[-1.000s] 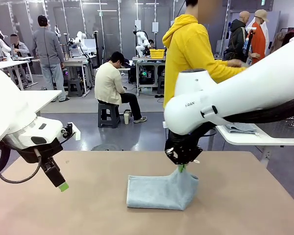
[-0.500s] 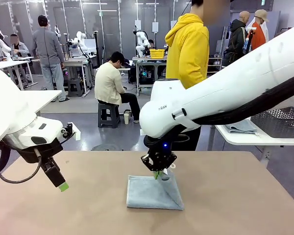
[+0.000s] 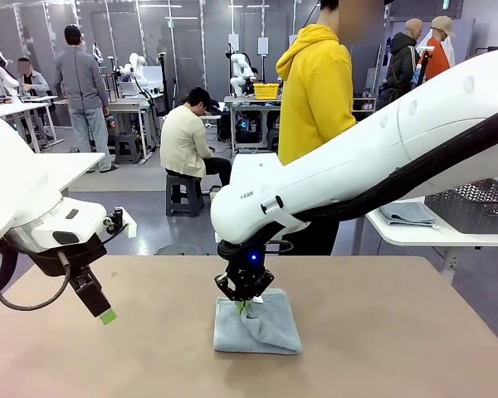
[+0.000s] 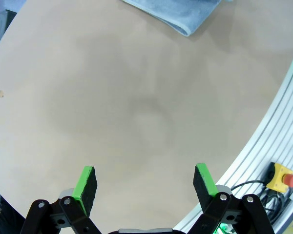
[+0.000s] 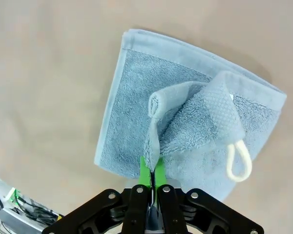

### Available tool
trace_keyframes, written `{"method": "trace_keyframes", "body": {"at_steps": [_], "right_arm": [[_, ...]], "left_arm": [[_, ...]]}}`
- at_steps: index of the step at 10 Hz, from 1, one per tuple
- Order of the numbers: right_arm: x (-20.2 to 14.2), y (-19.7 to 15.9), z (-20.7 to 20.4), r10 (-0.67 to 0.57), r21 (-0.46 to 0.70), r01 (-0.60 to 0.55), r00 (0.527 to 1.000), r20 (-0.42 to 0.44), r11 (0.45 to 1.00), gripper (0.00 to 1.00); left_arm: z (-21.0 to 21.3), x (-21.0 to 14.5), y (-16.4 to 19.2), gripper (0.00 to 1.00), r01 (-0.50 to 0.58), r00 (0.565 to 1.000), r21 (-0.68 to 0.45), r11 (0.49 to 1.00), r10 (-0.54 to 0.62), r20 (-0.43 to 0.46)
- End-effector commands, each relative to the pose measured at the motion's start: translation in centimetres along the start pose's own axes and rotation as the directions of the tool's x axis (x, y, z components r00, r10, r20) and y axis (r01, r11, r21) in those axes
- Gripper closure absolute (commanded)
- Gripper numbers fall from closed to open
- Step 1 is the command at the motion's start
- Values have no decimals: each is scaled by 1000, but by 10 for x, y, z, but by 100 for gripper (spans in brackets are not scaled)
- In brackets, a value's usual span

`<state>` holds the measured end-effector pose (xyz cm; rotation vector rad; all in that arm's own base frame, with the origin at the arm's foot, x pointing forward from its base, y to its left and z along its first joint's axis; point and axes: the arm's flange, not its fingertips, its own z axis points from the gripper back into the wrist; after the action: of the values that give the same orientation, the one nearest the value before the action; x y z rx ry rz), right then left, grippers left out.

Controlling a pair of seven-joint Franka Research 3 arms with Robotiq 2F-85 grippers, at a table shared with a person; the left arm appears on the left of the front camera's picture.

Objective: Fold the towels and place them in the basket.
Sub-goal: When a person lays out a Towel with hook on the table, fold it in half twice.

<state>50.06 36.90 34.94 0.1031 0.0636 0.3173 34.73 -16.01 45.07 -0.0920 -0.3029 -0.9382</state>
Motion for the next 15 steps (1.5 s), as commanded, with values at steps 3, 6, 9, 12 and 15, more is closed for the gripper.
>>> {"method": "trace_keyframes", "body": {"at_steps": [3, 6, 9, 12, 15], "right_arm": [[10, -2, 8, -24, 23, 23, 1000, 11, 999, 74], [10, -8, 4, -19, 56, 17, 999, 36, 998, 18], [7, -14, 4, -14, 71, 11, 999, 45, 997, 0], [3, -20, 10, -8, 78, 4, 999, 49, 997, 0], [-5, -27, 15, 6, 82, -10, 999, 51, 997, 0]], "left_arm": [[-1, 1, 0, 0, -6, 1000, 14, 1000, 6, -3], [-1, 1, 0, 0, -6, 1000, 14, 1000, 6, -3], [-1, 1, 0, 0, -6, 1000, 14, 1000, 6, -3], [-1, 1, 0, 0, -6, 1000, 14, 1000, 6, -3], [-1, 1, 0, 0, -6, 1000, 14, 1000, 6, -3]]}}
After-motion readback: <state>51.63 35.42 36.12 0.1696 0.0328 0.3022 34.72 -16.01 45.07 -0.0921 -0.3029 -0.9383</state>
